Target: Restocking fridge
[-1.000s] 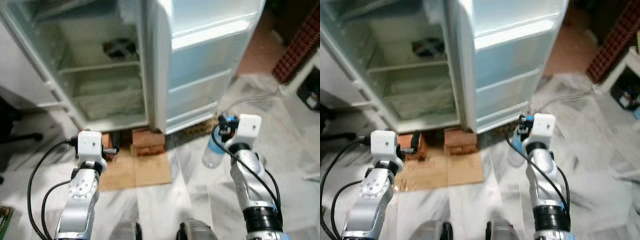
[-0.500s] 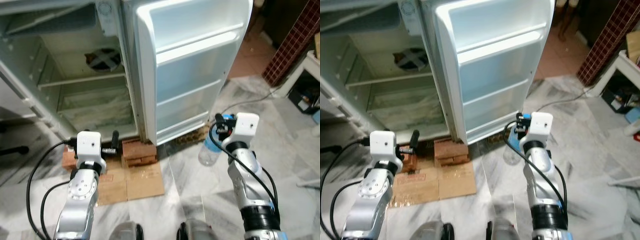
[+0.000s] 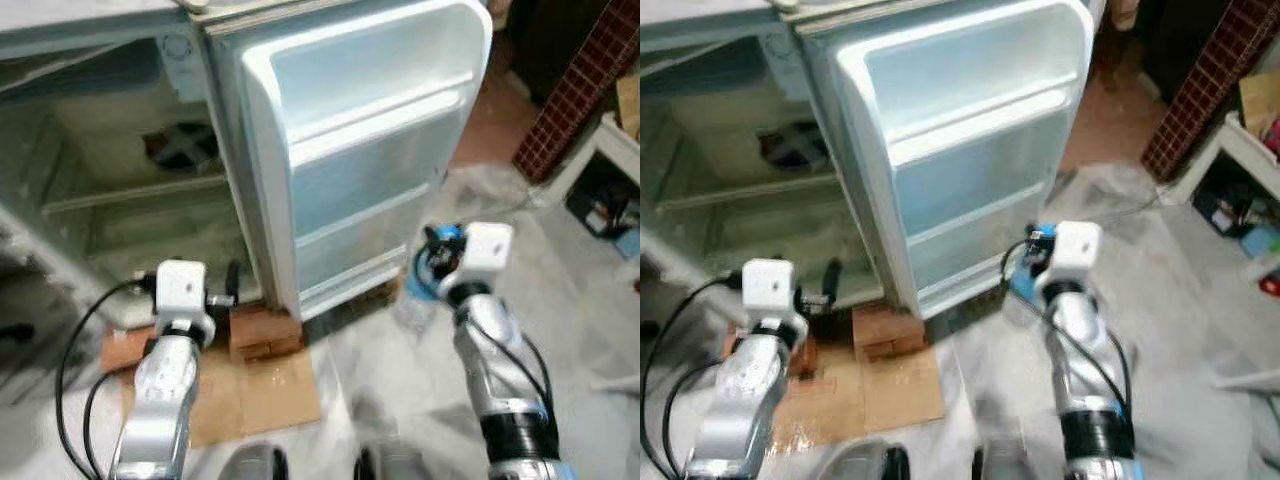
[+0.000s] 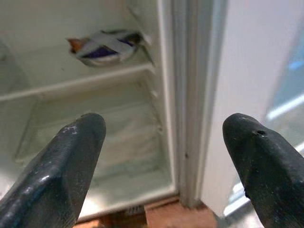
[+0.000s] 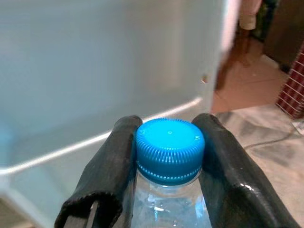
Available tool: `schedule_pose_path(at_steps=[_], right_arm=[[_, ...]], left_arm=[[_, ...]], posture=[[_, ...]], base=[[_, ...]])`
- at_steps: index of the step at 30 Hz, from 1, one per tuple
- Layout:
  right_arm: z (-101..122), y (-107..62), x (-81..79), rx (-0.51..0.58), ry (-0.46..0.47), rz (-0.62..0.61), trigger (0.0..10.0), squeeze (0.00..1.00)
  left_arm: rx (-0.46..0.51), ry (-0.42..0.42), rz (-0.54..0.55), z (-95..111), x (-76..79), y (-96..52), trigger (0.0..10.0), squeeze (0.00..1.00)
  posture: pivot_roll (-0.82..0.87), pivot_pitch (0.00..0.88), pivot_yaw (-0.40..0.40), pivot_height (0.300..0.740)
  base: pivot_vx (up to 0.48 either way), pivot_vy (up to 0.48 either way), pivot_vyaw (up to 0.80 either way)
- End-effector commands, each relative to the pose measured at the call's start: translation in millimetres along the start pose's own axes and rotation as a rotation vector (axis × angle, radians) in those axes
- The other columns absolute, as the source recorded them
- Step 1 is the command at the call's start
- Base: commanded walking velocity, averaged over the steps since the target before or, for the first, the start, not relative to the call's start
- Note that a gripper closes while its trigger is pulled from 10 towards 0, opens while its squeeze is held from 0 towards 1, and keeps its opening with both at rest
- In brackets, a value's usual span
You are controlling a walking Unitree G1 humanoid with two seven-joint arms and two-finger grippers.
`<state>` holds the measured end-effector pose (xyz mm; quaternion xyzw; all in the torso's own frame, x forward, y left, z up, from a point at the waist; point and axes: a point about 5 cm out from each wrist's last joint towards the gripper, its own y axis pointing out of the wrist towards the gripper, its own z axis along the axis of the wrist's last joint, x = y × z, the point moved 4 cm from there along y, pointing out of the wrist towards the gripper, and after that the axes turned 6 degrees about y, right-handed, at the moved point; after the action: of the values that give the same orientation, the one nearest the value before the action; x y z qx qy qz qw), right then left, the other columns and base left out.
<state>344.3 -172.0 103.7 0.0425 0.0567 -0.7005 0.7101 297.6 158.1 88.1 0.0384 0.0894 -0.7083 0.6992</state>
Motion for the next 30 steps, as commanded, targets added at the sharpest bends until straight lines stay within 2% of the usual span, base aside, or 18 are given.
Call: schedule_pose_path(at_steps=[1,7,10,22,26,30], right_arm=[[12.8,1.2,4.2,0.049,-0.01,-0.008,10.0,0.0],[13.0,0.8,5.8,0.049,0.004,-0.01,10.0,0.0],[13.0,0.6,5.7,0.05,0.006,-0.008,10.0,0.0],[14.9,2.6,0.0,0.054,0.023,0.021,10.0,0.0],[15.4,2.5,-3.0,0.056,0.032,0.045,10.0,0.0],[16.9,1.5,-6.9,0.064,0.004,0.068,10.0,0.0]], left_arm=[[-0.022,0.001,0.004,-5.7,0.8,-2.9,10.0,0.0],[-0.025,-0.008,0.01,-5.7,0.8,-2.7,10.0,0.0],[-0.022,-0.033,0.025,-5.3,0.0,-2.5,10.0,0.0],[-0.021,-0.003,0.052,-4.8,-3.2,-2.1,10.0,0.0],[-0.019,-0.006,0.054,-4.5,-3.6,-1.7,10.0,0.0],[-0.017,-0.007,0.055,-4.3,-3.6,-1.7,10.0,0.0]], posture=[[0.0,0.145,0.039,0.74],[0.0,0.145,0.039,0.74],[0.0,0.146,0.039,0.74],[0.01,0.143,0.038,0.74],[0.01,0.142,0.038,0.74],[0.0,0.142,0.039,0.74]], base=[[0.356,-0.319,0.0],[0.333,-0.342,0.0],[0.0,0.0,0.0],[0.0,0.0,0.0],[0.0,-0.333,0.0],[0.0,0.0,0.2]])
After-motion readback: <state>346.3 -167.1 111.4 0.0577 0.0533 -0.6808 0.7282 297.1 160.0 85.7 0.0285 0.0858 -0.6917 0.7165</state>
